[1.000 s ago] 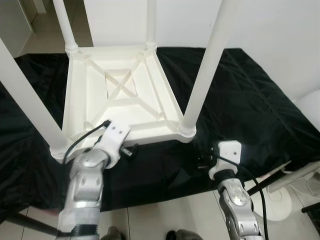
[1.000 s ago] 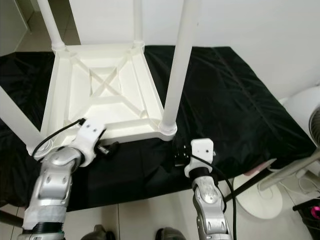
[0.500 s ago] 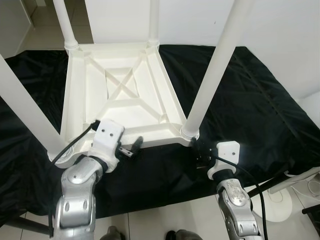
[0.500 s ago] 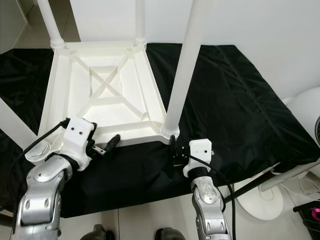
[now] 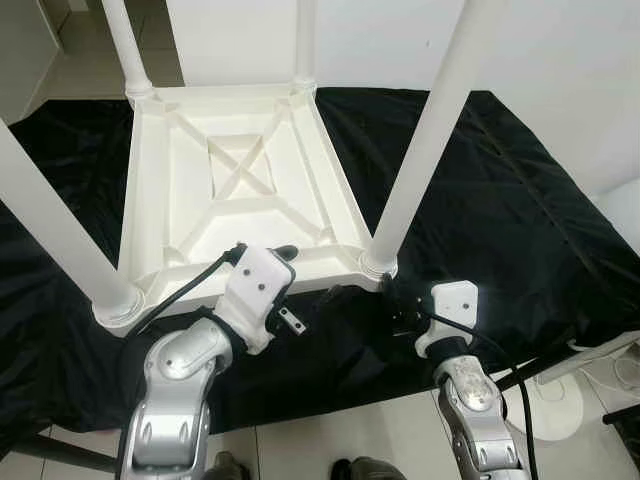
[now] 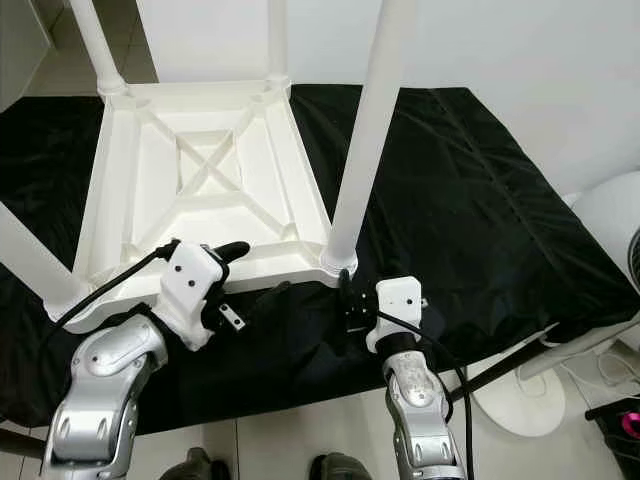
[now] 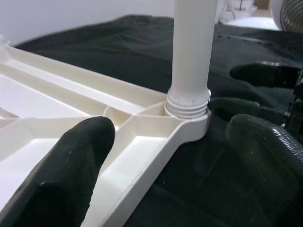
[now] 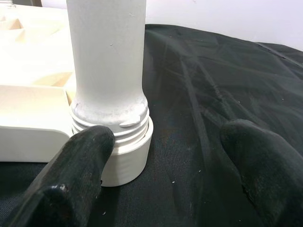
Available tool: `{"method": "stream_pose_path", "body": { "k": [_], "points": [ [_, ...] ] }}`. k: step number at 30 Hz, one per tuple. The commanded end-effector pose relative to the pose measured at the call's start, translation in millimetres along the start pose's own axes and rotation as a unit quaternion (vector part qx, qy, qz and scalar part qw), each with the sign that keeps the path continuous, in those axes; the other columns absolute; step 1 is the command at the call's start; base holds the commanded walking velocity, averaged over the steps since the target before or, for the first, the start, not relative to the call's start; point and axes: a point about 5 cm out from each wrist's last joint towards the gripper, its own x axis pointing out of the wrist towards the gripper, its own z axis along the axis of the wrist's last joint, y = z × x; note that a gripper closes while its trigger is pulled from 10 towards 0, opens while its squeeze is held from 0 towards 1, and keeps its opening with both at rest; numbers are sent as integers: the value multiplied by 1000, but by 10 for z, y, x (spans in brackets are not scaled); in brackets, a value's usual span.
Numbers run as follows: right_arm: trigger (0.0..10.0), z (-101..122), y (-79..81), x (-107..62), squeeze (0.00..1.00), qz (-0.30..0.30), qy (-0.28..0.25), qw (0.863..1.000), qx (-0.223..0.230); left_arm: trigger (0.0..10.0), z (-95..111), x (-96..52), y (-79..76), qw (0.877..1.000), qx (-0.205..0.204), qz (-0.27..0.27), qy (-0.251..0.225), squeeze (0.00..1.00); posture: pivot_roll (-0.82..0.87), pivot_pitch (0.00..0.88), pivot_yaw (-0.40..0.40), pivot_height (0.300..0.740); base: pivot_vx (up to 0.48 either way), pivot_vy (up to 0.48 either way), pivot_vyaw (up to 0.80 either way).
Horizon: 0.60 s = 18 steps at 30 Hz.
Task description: Building children table
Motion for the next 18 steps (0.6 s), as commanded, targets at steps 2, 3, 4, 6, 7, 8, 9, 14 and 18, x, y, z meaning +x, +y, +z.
{"method": "stream_pose_path", "body": {
  "k": [2, 3, 4, 6, 7, 8, 9, 14, 18],
  "points": [
    [10000, 75, -6, 21, 0, 6, -21, 1000, 4, 10000, 88, 120, 53, 990, -17, 134, -35, 0, -42, 42, -18, 740, 0, 0, 0],
    [10000, 87, 17, 13, 0, 19, -23, 999, 13, 10000, 97, 146, 79, 988, -18, 146, -37, 0, -51, 44, -21, 740, 0, 0, 0],
    [10000, 87, 17, 13, 0, 19, -23, 999, 13, 10000, 97, 146, 79, 988, -18, 146, -37, 0, -51, 44, -21, 740, 0, 0, 0],
    [10000, 98, 47, -3, 0, 36, -24, 999, 26, 10000, 105, 185, 117, 986, -27, 160, -37, 0, -58, 47, -24, 740, 0, 0, 0],
    [10000, 98, 47, -3, 0, 36, -24, 999, 26, 10000, 105, 185, 117, 986, -27, 160, -37, 0, -58, 47, -24, 740, 0, 0, 0],
    [10000, 104, 50, -10, 0, 42, -25, 998, 31, 10000, 127, 209, 126, 986, -32, 160, -44, 0, -58, 47, -24, 740, 0, 0, 0],
    [10000, 104, 50, -10, 0, 42, -25, 998, 31, 10000, 127, 209, 126, 986, -32, 160, -44, 0, -58, 47, -24, 740, 0, 0, 0],
    [10000, 93, 7, -51, 0, 56, -19, 998, 22, 10000, 129, 299, 122, 985, -35, 163, -48, 0, -73, 47, -25, 740, 0, 0, 0],
    [10000, 85, -38, -75, 0, 58, -16, 998, 16, 10000, 93, 337, 135, 984, -33, 171, -41, 0, -79, 48, -24, 740, 0, 0, 0]
  ]
}}
